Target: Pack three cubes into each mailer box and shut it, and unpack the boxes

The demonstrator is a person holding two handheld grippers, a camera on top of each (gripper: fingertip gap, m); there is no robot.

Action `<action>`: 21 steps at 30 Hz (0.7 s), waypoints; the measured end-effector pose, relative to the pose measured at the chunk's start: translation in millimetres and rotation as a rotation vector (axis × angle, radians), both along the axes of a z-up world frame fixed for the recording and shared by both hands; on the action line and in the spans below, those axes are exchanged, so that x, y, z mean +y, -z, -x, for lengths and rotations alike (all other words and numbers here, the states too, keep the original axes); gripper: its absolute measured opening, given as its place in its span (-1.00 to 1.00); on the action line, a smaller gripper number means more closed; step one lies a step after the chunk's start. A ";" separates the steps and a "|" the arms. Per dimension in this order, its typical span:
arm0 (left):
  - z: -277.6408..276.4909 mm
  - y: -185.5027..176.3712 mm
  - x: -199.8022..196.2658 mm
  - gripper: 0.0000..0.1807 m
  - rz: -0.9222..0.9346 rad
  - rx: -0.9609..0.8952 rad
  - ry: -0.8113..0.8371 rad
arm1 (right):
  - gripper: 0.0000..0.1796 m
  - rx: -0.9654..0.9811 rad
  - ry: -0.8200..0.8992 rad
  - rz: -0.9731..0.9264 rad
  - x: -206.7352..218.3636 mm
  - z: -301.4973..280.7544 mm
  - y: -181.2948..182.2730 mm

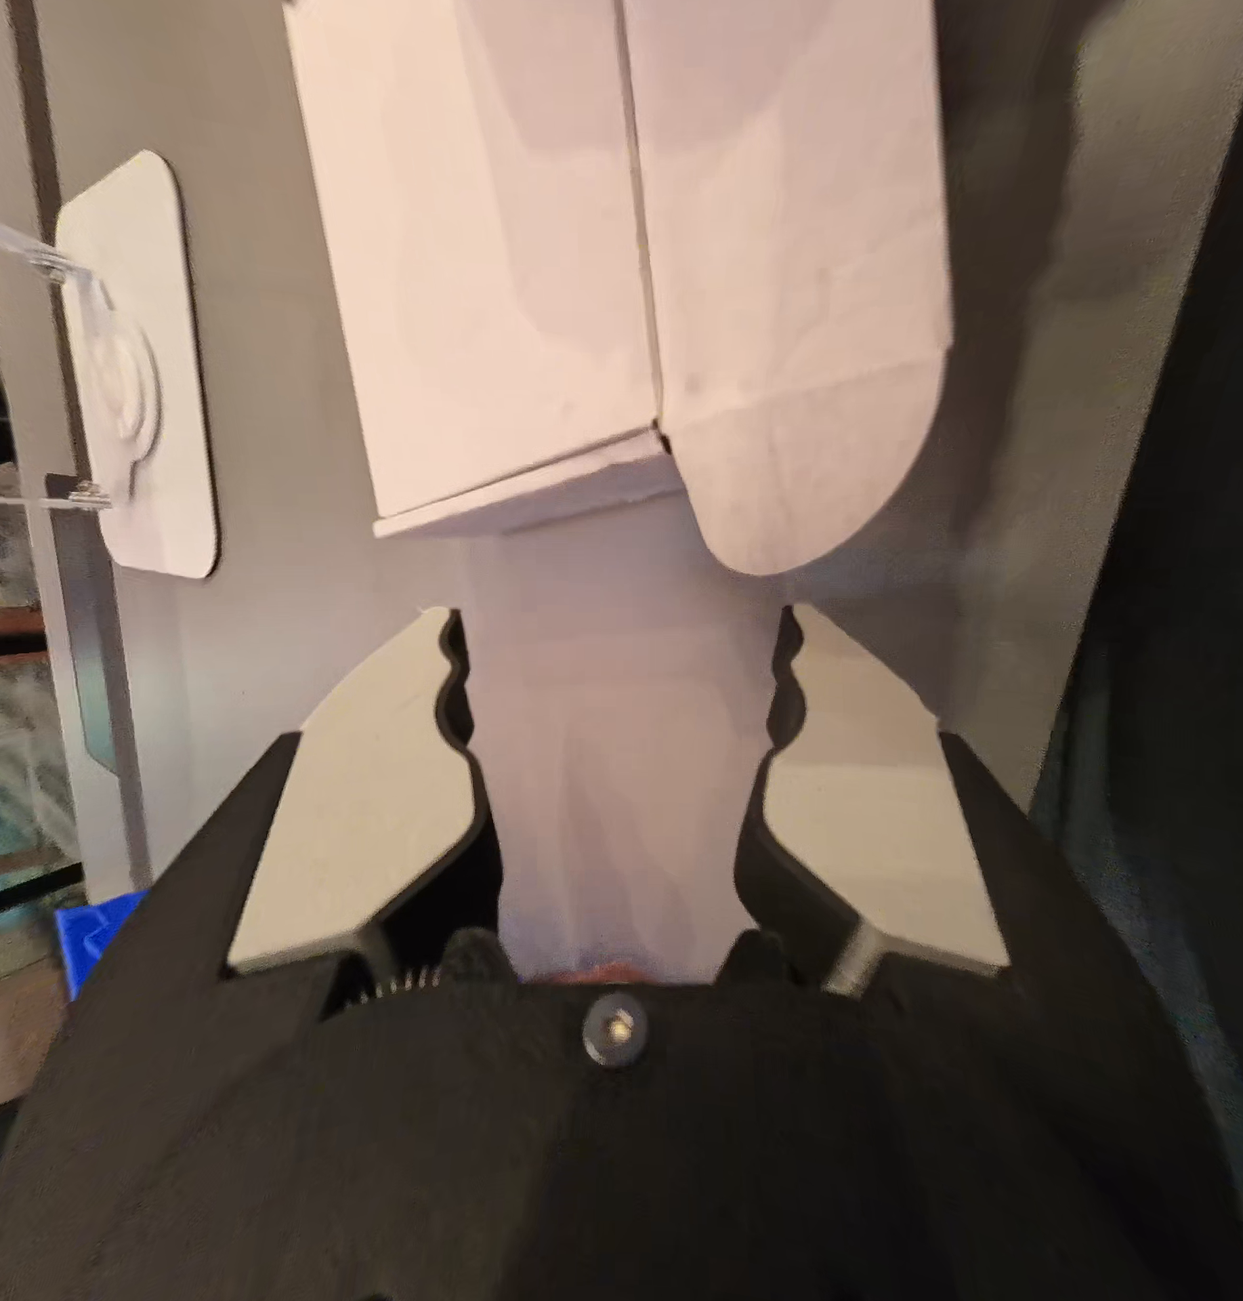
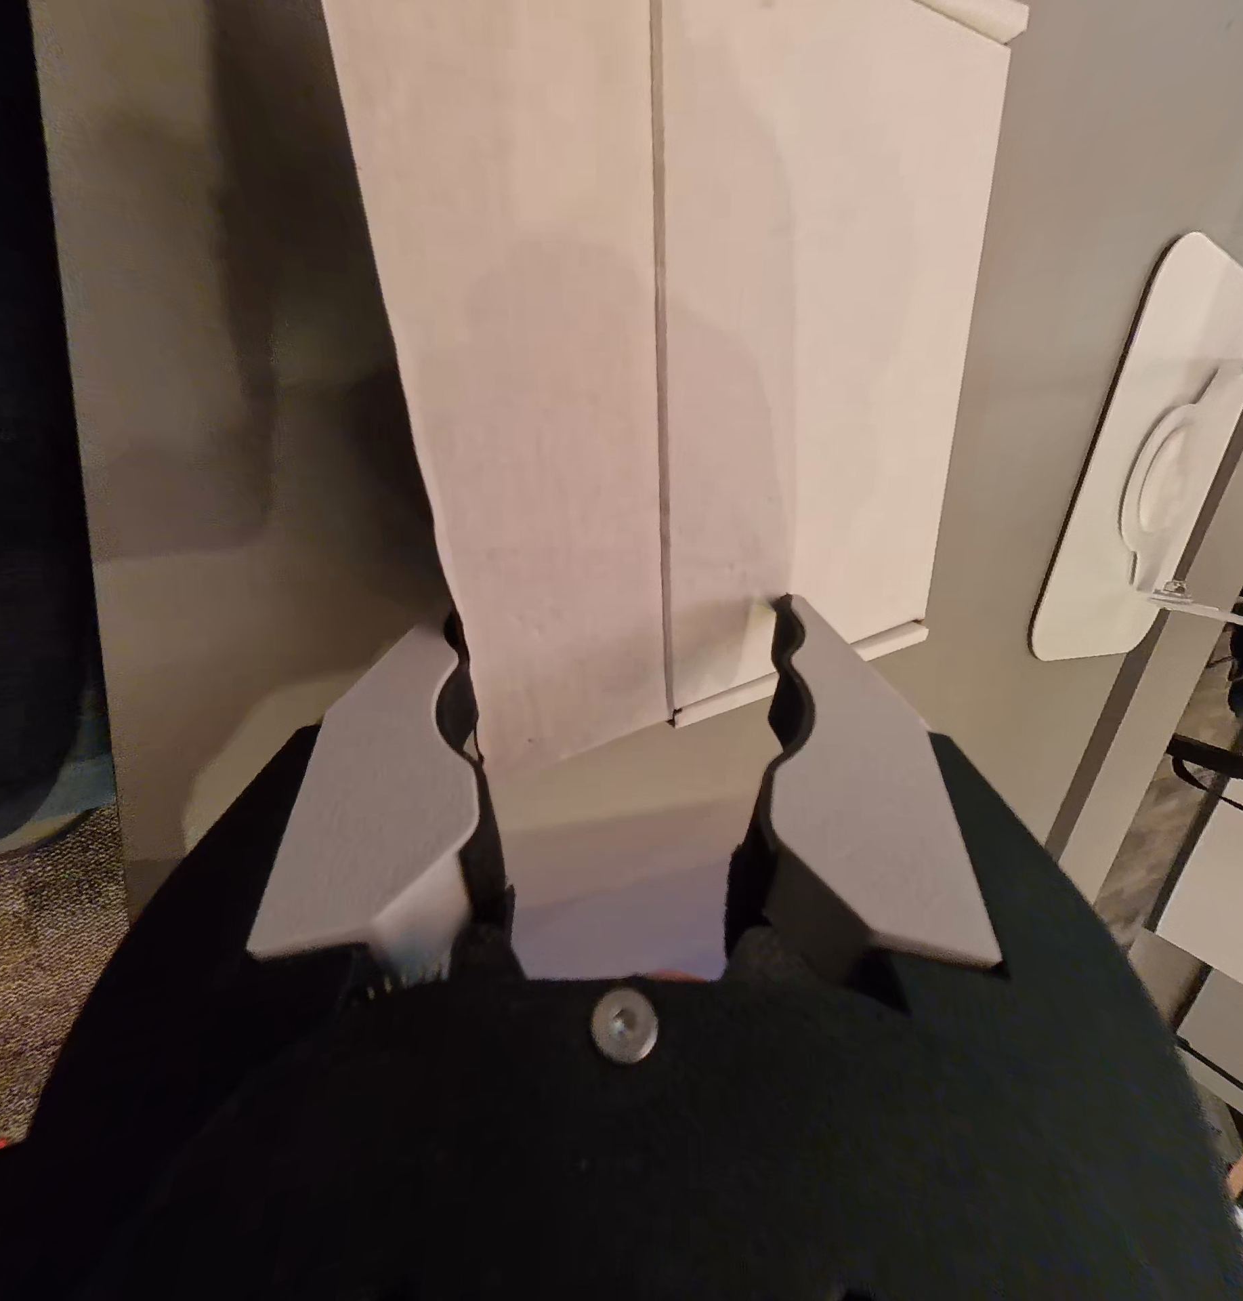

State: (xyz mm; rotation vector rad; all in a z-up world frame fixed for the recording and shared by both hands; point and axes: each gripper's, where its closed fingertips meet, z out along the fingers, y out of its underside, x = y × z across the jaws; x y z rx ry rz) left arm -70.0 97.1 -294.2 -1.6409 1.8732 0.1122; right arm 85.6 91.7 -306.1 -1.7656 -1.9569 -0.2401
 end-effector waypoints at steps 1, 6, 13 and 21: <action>-2.6 -6.5 -4.1 -0.12 0.015 -0.051 0.001 | -0.06 -0.005 0.000 -0.001 0.9 0.6 0.2; -25.4 -10.3 -23.4 -0.21 -0.013 -0.081 0.090 | -0.05 -0.036 0.026 -0.034 7.0 5.0 1.9; -23.7 6.9 -3.6 -0.24 -0.051 -0.029 -0.013 | 0.12 0.025 0.114 -0.008 6.1 15.0 5.2; -13.0 -9.4 -12.4 -0.20 0.201 -0.314 -0.241 | 0.02 0.426 0.387 0.247 -1.5 -1.1 -31.5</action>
